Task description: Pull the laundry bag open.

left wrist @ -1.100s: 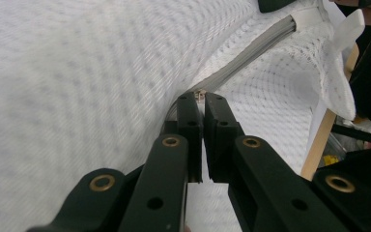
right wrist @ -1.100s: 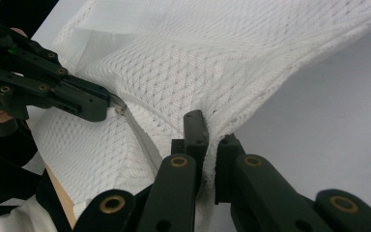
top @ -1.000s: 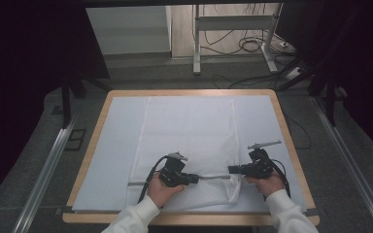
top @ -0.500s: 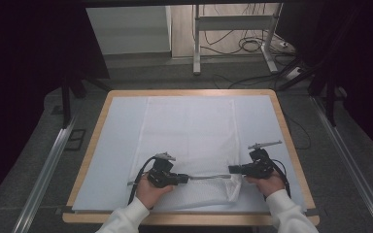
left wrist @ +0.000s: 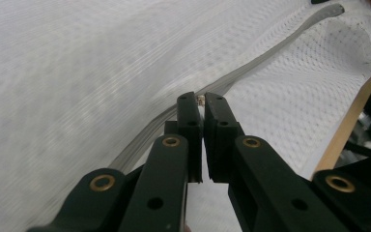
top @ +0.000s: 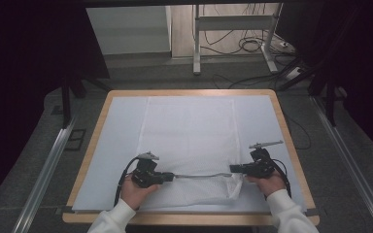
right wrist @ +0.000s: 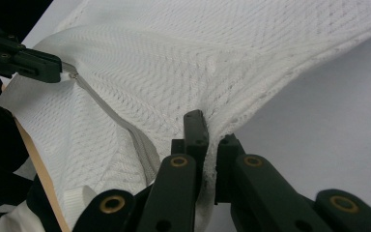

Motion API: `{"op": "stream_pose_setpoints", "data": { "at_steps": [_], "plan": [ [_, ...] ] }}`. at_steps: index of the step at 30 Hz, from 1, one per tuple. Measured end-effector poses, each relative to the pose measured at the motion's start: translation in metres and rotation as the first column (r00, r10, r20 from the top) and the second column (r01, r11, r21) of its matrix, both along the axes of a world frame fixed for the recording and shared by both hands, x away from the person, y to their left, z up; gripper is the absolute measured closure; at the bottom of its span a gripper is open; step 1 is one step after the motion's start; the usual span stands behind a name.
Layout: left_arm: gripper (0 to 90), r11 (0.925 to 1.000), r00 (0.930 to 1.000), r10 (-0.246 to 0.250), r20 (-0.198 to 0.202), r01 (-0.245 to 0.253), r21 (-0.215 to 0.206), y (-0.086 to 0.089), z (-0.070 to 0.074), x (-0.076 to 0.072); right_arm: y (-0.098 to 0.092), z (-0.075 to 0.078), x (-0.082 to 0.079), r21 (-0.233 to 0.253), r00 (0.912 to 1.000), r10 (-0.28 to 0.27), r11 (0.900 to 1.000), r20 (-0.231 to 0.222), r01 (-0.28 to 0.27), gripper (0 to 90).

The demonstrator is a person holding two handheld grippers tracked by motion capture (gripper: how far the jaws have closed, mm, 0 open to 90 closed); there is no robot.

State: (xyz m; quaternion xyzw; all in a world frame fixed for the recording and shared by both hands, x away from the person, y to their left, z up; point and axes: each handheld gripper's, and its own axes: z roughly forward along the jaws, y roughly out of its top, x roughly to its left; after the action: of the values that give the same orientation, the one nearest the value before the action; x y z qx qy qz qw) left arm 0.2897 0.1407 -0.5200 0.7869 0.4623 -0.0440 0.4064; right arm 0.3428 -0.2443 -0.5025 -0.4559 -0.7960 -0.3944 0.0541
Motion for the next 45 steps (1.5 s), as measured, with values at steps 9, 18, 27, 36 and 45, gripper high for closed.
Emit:
{"op": "stream_pose_setpoints", "data": {
  "at_steps": [9,18,27,36,45],
  "plan": [
    [87.3,0.9999,0.9999,0.016,-0.005,-0.015,0.008,0.017,-0.001,-0.004,0.000,0.000,0.000,0.004,1.0000,0.003,1.000,0.001,-0.003,87.9],
    [87.3,0.9993,0.9992,0.037,-0.015,-0.037,0.001,0.032,-0.001,-0.009,0.000,0.000,0.000,0.004,1.0000,0.006,1.000,0.002,-0.006,87.9],
    [87.2,0.9978,0.9976,0.065,-0.022,-0.065,-0.007,0.052,-0.003,-0.012,-0.001,0.001,0.000,0.008,1.0000,0.003,1.000,0.006,-0.003,87.9],
    [87.2,0.9936,0.9936,0.110,-0.025,-0.111,-0.023,0.074,-0.003,-0.016,-0.002,0.000,-0.001,0.006,1.0000,-0.002,1.000,0.005,0.002,87.9],
    [87.2,0.9871,0.9879,0.154,-0.017,-0.155,-0.041,0.095,-0.001,-0.023,-0.002,-0.001,-0.001,0.004,0.9999,-0.009,1.000,0.008,0.009,87.9]
  ]
}}
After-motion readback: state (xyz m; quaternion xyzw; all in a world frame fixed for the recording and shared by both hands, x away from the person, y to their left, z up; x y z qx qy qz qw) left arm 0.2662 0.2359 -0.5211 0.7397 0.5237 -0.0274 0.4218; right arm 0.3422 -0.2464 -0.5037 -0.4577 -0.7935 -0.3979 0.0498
